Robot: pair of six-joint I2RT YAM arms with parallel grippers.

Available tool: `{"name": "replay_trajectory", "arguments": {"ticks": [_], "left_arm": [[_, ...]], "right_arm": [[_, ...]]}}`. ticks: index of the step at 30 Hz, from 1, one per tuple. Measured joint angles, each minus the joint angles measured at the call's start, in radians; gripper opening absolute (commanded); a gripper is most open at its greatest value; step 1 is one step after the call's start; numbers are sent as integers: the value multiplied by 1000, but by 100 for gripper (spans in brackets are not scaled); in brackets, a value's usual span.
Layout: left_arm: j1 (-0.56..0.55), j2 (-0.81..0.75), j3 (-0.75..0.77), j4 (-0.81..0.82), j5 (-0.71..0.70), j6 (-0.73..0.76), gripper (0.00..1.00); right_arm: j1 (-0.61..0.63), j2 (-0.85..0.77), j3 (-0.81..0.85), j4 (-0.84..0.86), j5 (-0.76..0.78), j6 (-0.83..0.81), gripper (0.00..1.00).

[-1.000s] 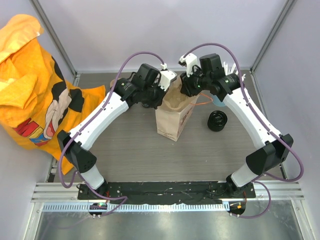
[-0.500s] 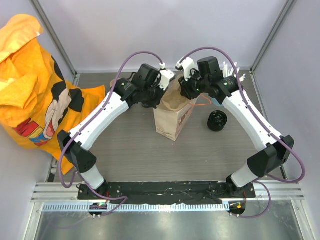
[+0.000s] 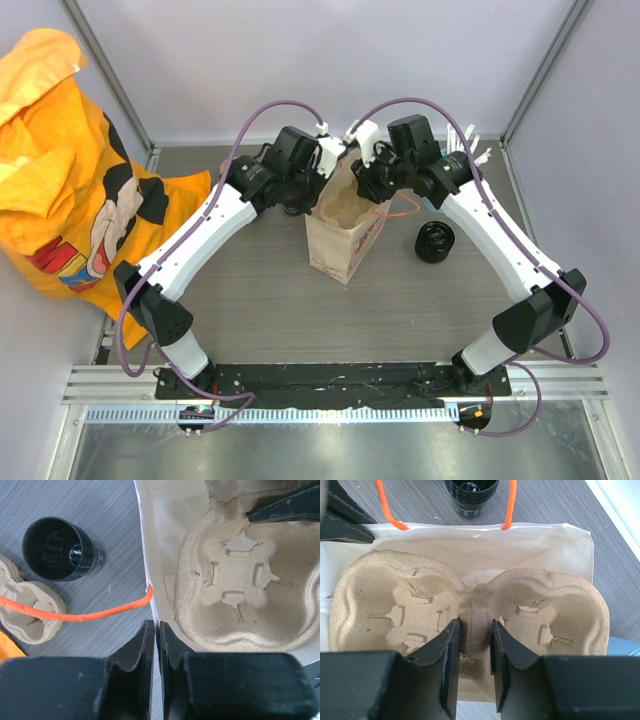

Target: Pack the takeout coffee

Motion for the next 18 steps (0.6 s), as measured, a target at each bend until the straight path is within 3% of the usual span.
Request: {"name": "replay_trajectory", "arguments": {"ticks": [18], "left_arm": [[20, 0, 0, -11, -18, -38, 12]], "right_arm": [[32, 48, 20, 51, 23, 60, 29]]}}
